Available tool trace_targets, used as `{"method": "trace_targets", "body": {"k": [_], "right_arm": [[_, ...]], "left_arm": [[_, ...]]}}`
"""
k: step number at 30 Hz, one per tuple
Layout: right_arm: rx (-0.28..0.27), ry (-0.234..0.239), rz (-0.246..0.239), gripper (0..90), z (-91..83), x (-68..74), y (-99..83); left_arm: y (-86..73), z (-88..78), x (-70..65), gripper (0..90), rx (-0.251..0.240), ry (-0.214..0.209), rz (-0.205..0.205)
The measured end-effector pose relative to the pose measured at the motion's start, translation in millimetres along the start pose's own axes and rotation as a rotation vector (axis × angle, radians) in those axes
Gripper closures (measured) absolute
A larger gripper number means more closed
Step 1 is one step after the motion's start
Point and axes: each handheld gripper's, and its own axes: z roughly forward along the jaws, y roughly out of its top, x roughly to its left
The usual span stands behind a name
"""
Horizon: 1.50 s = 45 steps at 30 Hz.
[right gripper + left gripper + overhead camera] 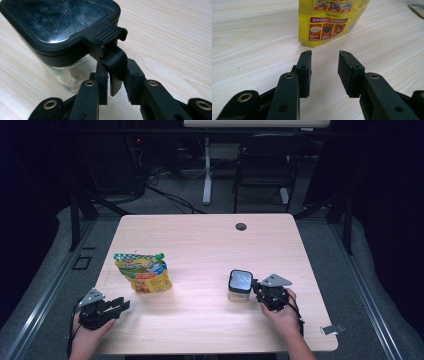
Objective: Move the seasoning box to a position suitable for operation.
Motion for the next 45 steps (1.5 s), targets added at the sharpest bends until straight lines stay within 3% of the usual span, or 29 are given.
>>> {"method": "trace_targets", "body": {"k": [7, 17, 29, 45], "right_arm": [[0.015, 0.01, -0.022, 75.2, -3.3, 4.9, -0.3], [0.021, 0.061, -0.055, 75.1, -5.9, 17.8, 0.4], [0.021, 0.16, -0.135, 75.1, -12.9, 36.9, -2.1], [0.034, 0.274, -0.244, 75.1, -16.8, 56.0, 0.1]], "left_arm": [[0.7, -1.0, -0.9, 63.7, -0.005, -0.003, 0.01], [5.5, 1.5, -8.2, 63.9, -0.003, -0.028, 0.043], [10.5, 10.1, -23.3, 63.9, 0.017, -0.064, 0.114], [11.8, 11.0, -33.9, 63.9, 0.02, -0.086, 0.157]]}}
